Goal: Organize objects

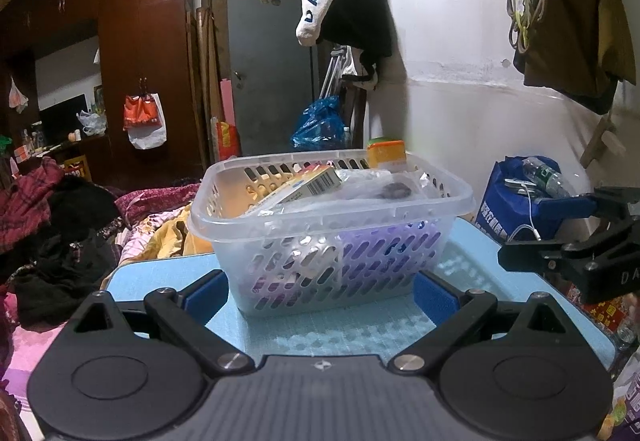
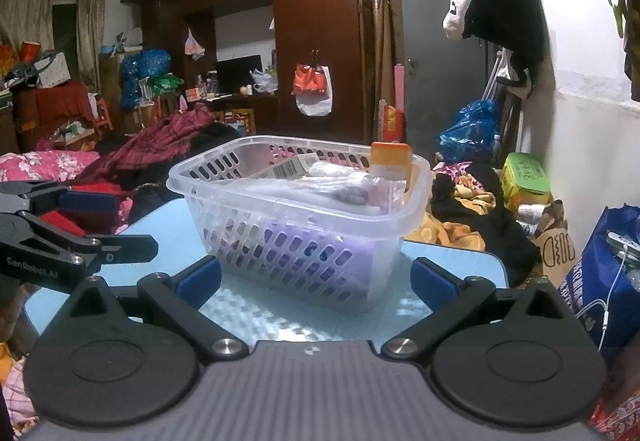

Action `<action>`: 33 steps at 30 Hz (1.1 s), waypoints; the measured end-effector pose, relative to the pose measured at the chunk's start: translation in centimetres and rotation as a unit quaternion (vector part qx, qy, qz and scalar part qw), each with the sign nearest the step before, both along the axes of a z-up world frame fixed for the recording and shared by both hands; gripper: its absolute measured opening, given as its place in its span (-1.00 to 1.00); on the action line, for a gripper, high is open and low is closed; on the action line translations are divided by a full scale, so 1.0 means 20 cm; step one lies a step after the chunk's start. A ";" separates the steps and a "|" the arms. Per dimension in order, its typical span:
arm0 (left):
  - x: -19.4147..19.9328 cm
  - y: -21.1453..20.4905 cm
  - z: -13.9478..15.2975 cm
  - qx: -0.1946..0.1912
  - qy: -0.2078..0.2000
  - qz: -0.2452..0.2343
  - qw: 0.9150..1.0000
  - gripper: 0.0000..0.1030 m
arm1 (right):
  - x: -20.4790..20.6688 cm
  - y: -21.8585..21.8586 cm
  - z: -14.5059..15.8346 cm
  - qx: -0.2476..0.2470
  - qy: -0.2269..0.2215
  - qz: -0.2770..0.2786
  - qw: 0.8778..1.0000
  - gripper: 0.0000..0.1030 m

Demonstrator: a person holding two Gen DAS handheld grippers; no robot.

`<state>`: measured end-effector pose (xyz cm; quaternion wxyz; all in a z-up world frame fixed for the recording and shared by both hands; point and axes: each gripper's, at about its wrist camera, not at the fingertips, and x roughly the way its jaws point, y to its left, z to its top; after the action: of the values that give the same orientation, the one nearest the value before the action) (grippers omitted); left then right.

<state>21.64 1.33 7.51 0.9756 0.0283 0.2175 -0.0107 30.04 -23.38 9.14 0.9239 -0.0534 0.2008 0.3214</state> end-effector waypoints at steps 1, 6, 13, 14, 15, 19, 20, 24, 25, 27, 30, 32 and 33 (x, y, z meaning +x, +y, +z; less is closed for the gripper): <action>0.00 0.00 0.00 0.000 0.000 0.000 1.000 0.94 | 0.00 0.00 0.00 -0.001 -0.001 0.000 1.000 1.00; 0.00 0.00 0.00 -0.002 0.002 -0.002 1.000 0.94 | -0.02 0.00 0.00 0.001 0.000 0.004 1.000 1.00; 0.01 -0.01 0.00 -0.002 -0.001 -0.003 1.000 0.94 | -0.06 0.01 0.01 0.000 -0.013 0.003 1.000 1.00; 0.00 -0.02 0.00 -0.001 -0.001 -0.002 1.000 0.94 | -0.07 0.02 0.01 -0.002 -0.014 0.003 1.000 1.00; 0.01 -0.02 0.00 -0.001 -0.001 -0.002 1.000 0.94 | -0.06 0.02 0.01 -0.003 -0.014 0.002 1.000 1.00; 0.01 -0.02 0.00 0.000 -0.002 -0.002 1.000 0.94 | -0.05 0.03 0.00 -0.009 -0.011 -0.001 1.000 1.00; 0.01 -0.02 0.00 0.000 -0.002 -0.002 1.000 0.94 | -0.04 0.03 -0.01 -0.008 -0.010 -0.002 1.000 1.00; 0.01 -0.02 0.00 -0.001 -0.002 -0.003 1.000 0.94 | -0.04 0.02 -0.01 -0.002 -0.004 -0.004 1.000 1.00; 0.00 -0.02 0.00 -0.001 -0.002 -0.003 1.000 0.94 | -0.04 0.02 -0.01 0.000 -0.004 -0.006 1.000 1.00; 0.00 -0.03 0.00 -0.001 -0.003 -0.002 1.000 0.94 | -0.04 0.01 -0.01 0.003 -0.005 -0.007 1.000 1.00; 0.00 -0.03 -0.01 -0.001 -0.003 -0.002 1.000 0.94 | -0.04 0.01 0.00 0.003 -0.006 -0.008 1.000 1.00; 0.00 -0.03 -0.01 -0.003 -0.003 -0.001 1.000 0.94 | -0.05 0.00 0.00 0.003 -0.006 -0.008 1.000 1.00; 0.01 -0.03 -0.01 -0.003 -0.003 -0.002 1.000 0.94 | -0.05 0.00 0.00 0.004 -0.006 -0.009 1.000 1.00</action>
<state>21.74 0.79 7.37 0.9763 0.0258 0.2144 -0.0131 29.13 -23.35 9.10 0.9280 -0.0500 0.1943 0.3139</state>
